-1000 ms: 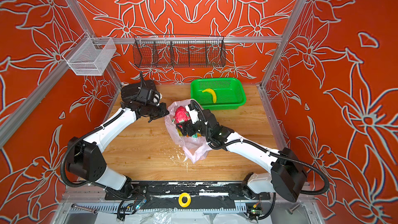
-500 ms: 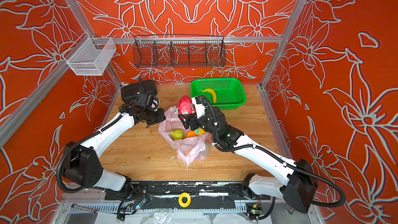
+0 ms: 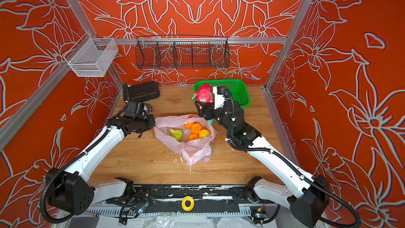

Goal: Untie the knot of the plastic bag and take out the fruit
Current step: Place the fruit in the basket.

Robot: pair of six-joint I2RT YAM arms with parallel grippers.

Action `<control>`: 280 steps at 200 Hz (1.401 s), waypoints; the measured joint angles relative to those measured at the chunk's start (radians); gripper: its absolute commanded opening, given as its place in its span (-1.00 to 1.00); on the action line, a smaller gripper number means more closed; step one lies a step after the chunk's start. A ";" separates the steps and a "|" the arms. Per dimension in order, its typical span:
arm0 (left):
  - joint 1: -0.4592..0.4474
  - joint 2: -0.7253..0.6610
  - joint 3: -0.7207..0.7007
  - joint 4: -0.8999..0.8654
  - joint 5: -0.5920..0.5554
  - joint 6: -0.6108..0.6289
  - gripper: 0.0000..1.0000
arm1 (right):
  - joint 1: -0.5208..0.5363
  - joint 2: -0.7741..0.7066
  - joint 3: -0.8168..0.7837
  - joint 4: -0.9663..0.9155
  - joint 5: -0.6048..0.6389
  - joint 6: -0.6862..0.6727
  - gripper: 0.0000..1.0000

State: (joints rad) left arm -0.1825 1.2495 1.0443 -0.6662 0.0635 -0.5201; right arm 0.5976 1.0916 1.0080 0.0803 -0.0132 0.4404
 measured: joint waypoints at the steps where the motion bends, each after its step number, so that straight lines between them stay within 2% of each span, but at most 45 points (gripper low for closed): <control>1: 0.000 0.000 0.000 0.000 0.000 0.000 -0.95 | -0.003 0.000 0.001 -0.001 0.002 0.000 0.09; 15: 0.000 -0.001 -0.001 -0.001 0.000 0.001 -0.67 | -0.048 0.005 0.022 -0.031 0.015 0.010 0.09; 34: 0.000 -0.014 -0.003 -0.007 -0.002 -0.003 -0.14 | -0.111 0.032 0.066 -0.070 0.021 0.020 0.09; 56: 0.002 -0.054 -0.001 -0.018 0.002 0.004 0.16 | -0.187 0.107 0.143 -0.114 0.005 0.039 0.09; 73: 0.005 -0.088 0.021 -0.026 0.038 0.006 0.24 | -0.237 0.189 0.211 -0.152 -0.014 0.047 0.07; 101: -0.003 -0.135 0.092 0.015 0.202 0.032 0.38 | -0.303 0.330 0.295 -0.196 -0.057 0.058 0.05; 118: -0.060 -0.138 0.163 0.032 0.253 0.058 0.45 | -0.338 0.415 0.348 -0.233 -0.082 0.063 0.03; 137: -0.172 -0.119 0.266 0.036 0.272 0.099 0.53 | -0.372 0.508 0.407 -0.259 -0.109 0.068 0.03; 178: -0.388 -0.027 0.445 0.026 0.240 0.198 0.69 | -0.433 0.690 0.518 -0.294 -0.134 0.069 0.02; 207: -0.493 0.057 0.514 -0.014 0.181 0.273 0.86 | -0.462 0.830 0.626 -0.318 -0.143 0.066 0.02; 233: -0.538 0.106 0.526 -0.054 0.148 0.327 1.00 | -0.475 0.956 0.736 -0.349 -0.135 0.049 0.02; 280: -0.552 0.100 0.498 -0.072 0.109 0.345 0.95 | -0.489 1.174 0.945 -0.435 -0.106 0.009 0.02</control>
State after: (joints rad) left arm -0.7349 1.3495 1.5421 -0.7380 0.1726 -0.1749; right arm 0.1085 2.2654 1.9533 -0.3550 -0.1196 0.4492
